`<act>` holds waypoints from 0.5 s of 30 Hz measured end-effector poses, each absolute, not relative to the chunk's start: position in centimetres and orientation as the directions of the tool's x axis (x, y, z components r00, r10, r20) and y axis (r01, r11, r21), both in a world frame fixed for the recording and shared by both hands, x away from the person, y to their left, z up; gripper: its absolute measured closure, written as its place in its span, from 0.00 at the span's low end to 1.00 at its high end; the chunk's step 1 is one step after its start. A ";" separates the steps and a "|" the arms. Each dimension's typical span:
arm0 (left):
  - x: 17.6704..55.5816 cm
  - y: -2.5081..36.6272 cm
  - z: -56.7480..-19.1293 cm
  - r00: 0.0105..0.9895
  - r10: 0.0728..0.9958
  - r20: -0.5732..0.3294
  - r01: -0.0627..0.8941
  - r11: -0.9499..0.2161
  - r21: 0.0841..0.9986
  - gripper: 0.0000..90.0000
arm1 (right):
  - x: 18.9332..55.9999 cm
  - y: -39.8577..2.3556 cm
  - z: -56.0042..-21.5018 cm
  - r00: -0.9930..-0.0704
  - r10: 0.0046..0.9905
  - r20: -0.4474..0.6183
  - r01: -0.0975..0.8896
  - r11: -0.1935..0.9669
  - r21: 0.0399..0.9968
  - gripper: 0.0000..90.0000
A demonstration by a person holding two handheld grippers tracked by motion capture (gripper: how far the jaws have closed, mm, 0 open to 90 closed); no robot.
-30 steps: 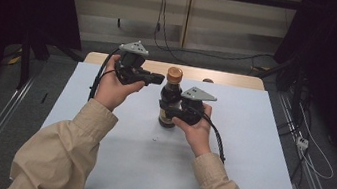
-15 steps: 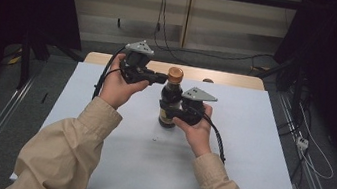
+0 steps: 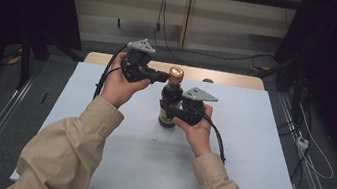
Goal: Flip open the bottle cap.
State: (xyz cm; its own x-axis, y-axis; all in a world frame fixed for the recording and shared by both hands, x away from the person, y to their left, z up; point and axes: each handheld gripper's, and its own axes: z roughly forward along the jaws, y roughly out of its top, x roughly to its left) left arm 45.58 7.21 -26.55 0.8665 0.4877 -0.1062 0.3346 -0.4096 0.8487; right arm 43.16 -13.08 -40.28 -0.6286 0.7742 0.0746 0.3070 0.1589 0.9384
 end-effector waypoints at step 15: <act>45.7 7.1 -26.3 0.865 0.491 -0.102 0.330 -0.407 0.852 1.00 | 43.2 -13.0 -40.3 -0.627 0.775 0.075 0.306 0.157 0.939 0.34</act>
State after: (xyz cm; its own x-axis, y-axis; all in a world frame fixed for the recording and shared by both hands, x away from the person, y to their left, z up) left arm 45.68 7.12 -26.32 0.8655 0.4906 -0.1016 0.3304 -0.4066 0.8517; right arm 43.15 -13.04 -40.30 -0.6273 0.7752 0.0745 0.3060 0.1574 0.9389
